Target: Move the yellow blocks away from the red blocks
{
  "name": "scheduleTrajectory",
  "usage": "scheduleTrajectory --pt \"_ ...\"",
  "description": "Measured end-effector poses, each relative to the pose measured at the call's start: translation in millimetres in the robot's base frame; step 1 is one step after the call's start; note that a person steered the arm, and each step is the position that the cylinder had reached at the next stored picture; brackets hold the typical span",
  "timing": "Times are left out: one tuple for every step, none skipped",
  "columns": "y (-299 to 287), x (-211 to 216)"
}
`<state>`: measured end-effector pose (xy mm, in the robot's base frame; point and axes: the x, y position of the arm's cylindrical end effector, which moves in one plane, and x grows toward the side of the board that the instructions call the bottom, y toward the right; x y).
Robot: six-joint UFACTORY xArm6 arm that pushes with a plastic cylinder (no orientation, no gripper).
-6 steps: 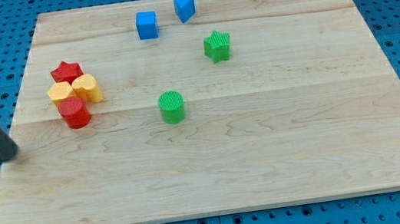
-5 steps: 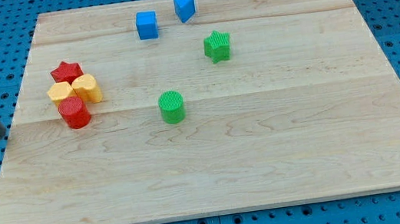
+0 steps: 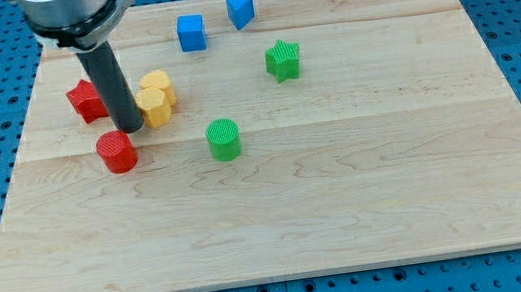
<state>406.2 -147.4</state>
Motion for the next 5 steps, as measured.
scheduleTrajectory --pt "20 -18" --pt "25 -23" --pt "9 -13" --pt "45 -13" --pt "68 -39"
